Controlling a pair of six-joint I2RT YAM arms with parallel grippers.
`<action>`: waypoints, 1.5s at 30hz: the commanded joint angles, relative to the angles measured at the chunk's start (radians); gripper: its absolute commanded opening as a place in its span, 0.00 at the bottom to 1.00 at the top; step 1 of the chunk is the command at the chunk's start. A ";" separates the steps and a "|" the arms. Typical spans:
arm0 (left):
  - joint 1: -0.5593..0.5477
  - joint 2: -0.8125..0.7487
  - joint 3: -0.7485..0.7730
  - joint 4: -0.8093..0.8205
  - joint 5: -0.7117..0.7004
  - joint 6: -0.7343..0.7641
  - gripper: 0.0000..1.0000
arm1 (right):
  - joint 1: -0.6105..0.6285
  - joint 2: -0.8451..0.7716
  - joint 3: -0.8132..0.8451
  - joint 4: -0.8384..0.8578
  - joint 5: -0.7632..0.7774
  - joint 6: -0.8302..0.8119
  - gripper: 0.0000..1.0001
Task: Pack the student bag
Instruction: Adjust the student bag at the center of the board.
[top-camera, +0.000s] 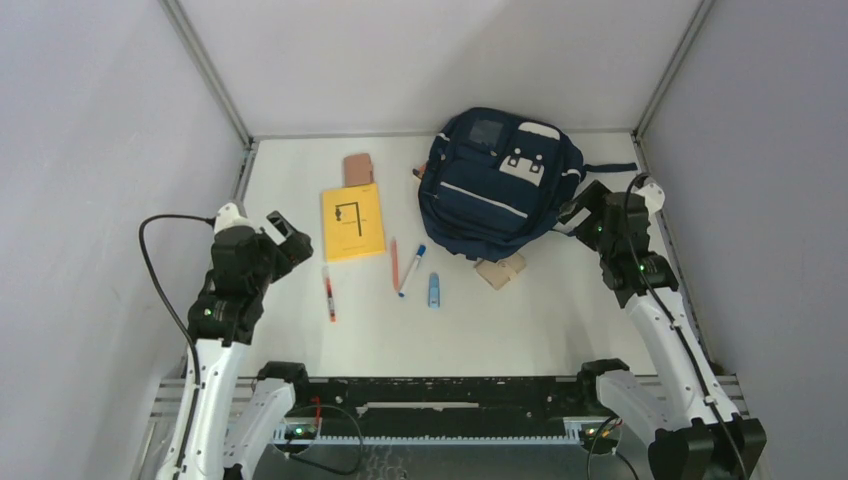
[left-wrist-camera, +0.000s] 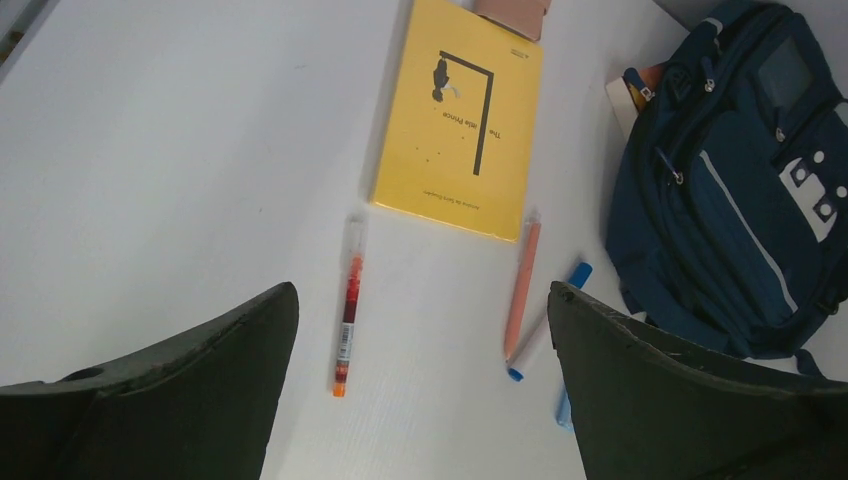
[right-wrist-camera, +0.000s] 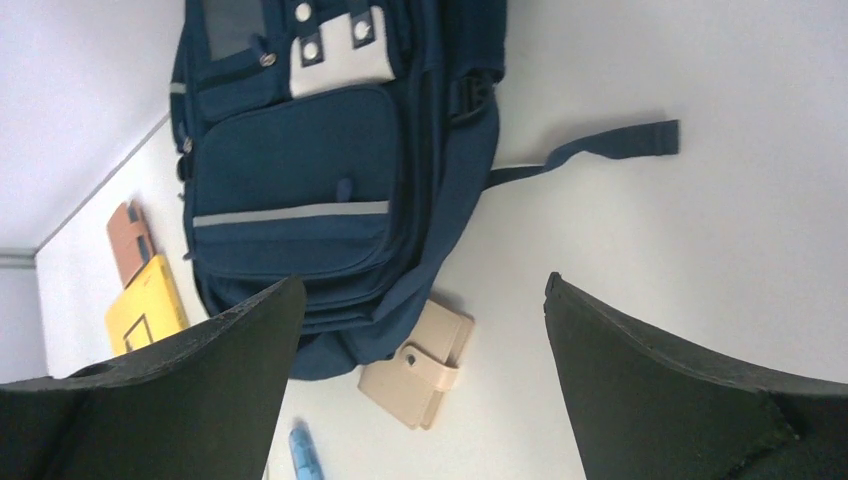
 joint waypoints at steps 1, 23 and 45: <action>0.005 0.003 0.059 0.024 0.000 0.022 1.00 | -0.011 0.015 0.007 0.071 -0.139 -0.062 1.00; -0.369 0.225 0.068 0.126 -0.042 0.041 1.00 | 0.008 0.231 0.007 0.136 -0.324 -0.007 1.00; -0.470 0.303 0.035 0.314 -0.053 -0.031 1.00 | -0.055 0.642 -0.031 0.476 -0.452 0.278 0.79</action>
